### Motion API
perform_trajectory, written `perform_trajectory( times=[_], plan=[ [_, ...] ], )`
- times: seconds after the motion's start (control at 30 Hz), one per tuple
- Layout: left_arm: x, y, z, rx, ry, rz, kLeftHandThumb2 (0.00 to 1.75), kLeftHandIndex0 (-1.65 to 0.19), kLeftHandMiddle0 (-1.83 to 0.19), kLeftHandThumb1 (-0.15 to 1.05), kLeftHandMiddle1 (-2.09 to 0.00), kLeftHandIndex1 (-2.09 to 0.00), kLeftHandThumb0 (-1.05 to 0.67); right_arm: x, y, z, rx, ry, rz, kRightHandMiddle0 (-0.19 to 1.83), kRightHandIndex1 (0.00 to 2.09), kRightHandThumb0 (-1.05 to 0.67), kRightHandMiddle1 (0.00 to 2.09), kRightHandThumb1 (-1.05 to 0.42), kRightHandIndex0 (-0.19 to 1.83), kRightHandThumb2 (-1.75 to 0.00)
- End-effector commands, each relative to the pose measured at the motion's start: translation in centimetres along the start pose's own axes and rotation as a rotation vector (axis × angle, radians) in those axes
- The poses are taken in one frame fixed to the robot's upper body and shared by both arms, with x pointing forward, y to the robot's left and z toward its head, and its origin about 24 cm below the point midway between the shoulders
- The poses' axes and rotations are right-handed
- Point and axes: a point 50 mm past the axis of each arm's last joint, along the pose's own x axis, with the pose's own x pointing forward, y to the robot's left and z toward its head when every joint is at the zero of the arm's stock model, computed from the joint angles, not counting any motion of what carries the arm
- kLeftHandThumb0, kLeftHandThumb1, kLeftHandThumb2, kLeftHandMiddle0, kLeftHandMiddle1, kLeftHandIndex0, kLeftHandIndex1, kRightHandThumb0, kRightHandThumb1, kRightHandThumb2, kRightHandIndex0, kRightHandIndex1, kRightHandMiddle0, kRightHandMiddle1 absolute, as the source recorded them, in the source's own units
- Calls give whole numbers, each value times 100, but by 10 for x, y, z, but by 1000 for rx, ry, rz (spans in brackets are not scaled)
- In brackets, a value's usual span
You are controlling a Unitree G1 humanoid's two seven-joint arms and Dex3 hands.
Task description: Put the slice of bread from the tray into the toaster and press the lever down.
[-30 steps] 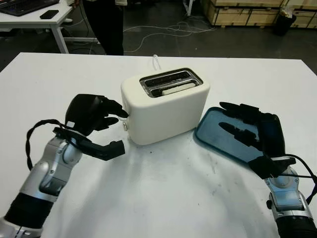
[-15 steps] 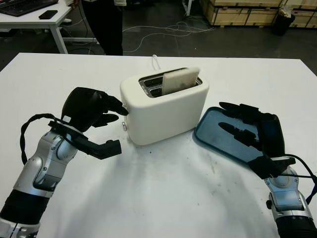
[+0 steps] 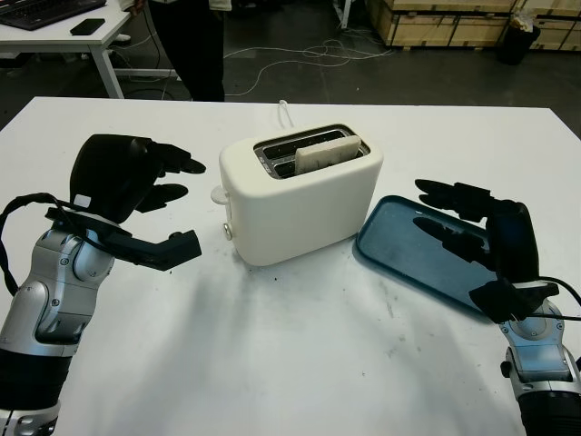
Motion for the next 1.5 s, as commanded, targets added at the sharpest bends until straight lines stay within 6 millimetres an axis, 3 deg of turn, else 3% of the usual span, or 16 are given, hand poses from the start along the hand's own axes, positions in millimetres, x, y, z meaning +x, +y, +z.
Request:
perform_trajectory(
  times=[0.0, 0.2, 0.6, 0.87, 1.2, 1.47],
  plan=[
    [3, 17, -2, 49, -24, 35, 0, -121, -102, 62, -84, -2, -35, 3, 1, 3, 3, -18, -3, 95, 0, -25, 1, -79, 106, 0],
    [20, 41, -2, 101, -70, -29, 0, -128, -114, 54, -71, -3, -44, 3, 0, 2, 2, -14, -3, 95, 0, -25, 0, -80, 106, 0],
    [51, 29, 16, 36, -226, -465, 0, -127, -125, 51, -43, 0, -39, 3, 1, 2, -12, -15, -2, 95, 0, -25, 0, -79, 106, 0],
    [60, 15, 15, 18, -239, -562, 0, -124, -115, 56, -58, 0, -47, 2, 1, 2, -1, -7, 1, 94, 0, -28, 0, -80, 106, -1],
    [61, 5, 6, 51, -227, -546, 0, -123, -99, 60, -90, 0, -40, 2, 2, 3, -1, -14, 6, 95, 0, -29, 0, -80, 106, 0],
    [60, -2, 3, 71, -214, -554, 0, -122, -93, 61, -98, 0, -39, 2, 2, 3, -1, -14, 3, 95, 0, -30, 0, -80, 106, 0]
  ],
)
